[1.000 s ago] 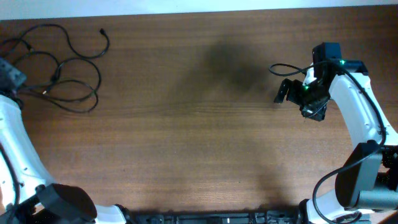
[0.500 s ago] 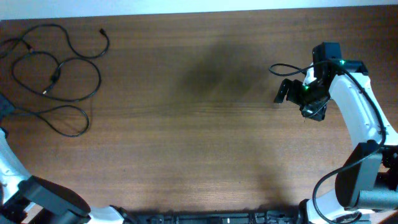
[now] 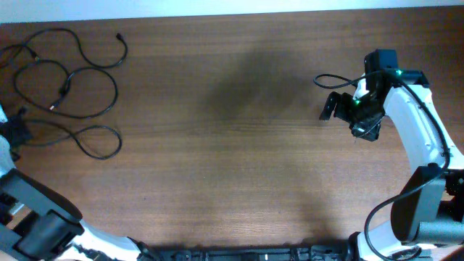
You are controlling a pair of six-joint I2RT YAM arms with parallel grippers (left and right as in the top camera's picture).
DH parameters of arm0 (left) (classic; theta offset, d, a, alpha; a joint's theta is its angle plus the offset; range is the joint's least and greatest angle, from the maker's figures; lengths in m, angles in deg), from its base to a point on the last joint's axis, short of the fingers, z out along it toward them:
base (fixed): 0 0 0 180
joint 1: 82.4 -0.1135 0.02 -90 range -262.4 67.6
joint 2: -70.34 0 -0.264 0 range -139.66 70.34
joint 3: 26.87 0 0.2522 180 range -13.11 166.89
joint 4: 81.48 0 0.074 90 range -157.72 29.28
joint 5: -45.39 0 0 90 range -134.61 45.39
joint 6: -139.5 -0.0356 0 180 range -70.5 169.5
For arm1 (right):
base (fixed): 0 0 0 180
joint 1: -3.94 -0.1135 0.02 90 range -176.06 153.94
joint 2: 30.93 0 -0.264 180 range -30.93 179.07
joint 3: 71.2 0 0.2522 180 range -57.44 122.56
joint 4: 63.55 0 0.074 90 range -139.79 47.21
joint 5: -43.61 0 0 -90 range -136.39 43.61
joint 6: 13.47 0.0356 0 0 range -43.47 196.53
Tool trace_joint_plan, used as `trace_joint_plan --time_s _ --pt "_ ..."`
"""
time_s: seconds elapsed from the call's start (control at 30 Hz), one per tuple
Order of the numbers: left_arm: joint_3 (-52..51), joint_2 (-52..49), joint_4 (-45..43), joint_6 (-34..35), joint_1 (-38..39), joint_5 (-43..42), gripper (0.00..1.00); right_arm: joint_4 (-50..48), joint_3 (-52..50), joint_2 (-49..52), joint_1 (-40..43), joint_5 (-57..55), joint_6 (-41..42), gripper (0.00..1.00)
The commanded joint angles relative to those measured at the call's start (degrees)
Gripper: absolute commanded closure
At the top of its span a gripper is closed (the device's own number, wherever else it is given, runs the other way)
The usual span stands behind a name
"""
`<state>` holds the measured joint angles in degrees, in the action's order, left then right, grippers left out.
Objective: Untangle cables
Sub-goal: 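Lower the cable onto the left pile and release with the left gripper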
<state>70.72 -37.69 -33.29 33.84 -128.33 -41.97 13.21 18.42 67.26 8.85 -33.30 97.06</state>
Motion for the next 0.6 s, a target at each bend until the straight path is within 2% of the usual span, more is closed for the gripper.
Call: trace_joint_plan --time_s 0.0,0.3,0.4,0.57 --pt "-0.4 -2.0 -2.3 -1.0 -0.5 6.0 1.0 0.2 0.2 -0.6 0.0 -0.3 -0.6 0.02" --pt "-0.4 -2.9 -8.2 -3.3 -0.6 11.1 1.0 0.2 0.2 -0.6 0.0 -0.3 -0.6 0.02" --pt "-0.4 -4.5 -8.2 -3.3 -0.6 11.1 0.95 0.2 0.2 -0.6 0.0 -0.3 -0.6 0.02" --pt "-0.4 -5.6 -8.0 -3.3 -0.6 9.6 0.46 0.2 0.2 -0.6 0.0 -0.3 -0.6 0.02"
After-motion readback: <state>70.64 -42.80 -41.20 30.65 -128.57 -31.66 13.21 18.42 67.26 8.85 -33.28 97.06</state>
